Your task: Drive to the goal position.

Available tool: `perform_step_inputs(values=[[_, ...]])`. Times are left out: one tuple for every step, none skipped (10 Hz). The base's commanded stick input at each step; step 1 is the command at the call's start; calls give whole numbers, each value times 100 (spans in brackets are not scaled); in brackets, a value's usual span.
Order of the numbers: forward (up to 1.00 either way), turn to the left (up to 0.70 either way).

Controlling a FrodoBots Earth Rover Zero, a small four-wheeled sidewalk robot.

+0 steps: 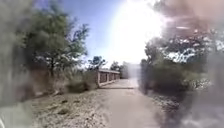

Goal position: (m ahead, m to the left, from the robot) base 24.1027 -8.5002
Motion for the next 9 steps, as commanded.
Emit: perform_step_inputs(values=[[70,0],[70,0],[70,0],[70,0],[70,0],[70,0],[70,0],[70,0],[70,0]])
